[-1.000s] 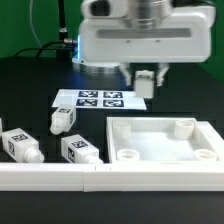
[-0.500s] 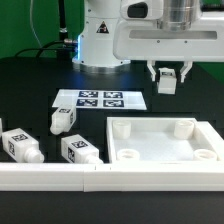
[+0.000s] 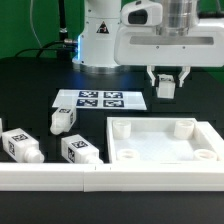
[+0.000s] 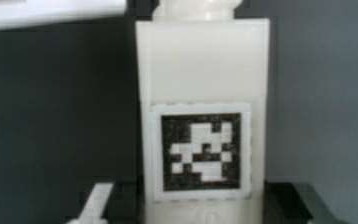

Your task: Assemble one leg

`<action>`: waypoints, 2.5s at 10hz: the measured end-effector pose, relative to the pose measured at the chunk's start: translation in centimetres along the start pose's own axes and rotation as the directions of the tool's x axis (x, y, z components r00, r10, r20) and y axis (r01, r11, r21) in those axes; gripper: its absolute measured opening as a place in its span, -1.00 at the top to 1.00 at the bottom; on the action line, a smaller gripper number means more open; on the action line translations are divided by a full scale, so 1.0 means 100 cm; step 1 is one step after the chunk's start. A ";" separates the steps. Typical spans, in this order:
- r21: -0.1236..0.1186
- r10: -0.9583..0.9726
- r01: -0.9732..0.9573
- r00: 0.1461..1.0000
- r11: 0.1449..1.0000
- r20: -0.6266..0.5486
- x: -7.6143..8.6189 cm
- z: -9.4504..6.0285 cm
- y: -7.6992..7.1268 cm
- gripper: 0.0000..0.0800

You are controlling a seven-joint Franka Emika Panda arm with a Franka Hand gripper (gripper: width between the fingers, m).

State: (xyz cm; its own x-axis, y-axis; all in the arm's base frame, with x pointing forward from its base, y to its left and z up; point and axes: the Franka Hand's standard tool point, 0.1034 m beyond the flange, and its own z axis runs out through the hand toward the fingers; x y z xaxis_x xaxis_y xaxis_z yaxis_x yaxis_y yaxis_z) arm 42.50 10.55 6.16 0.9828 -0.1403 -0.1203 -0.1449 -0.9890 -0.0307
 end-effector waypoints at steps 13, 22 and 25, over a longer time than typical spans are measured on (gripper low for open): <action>-0.017 -0.028 0.028 1.000 0.999 -0.009 -0.028 0.051 -0.010 -0.53; -0.001 0.068 -0.075 0.896 0.997 0.439 0.007 0.019 -0.018 -0.62; 0.013 -0.036 0.035 0.844 0.999 0.535 0.001 0.020 -0.031 -0.62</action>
Offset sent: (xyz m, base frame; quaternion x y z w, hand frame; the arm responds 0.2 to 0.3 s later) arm -0.0084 0.0123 -0.0338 0.0189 0.0187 0.0279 0.9993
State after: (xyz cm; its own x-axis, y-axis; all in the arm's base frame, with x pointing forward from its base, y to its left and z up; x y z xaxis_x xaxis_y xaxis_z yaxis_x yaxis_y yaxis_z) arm 42.83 13.69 4.22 0.7734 -0.0571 -0.6313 -0.1122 -0.9925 -0.0477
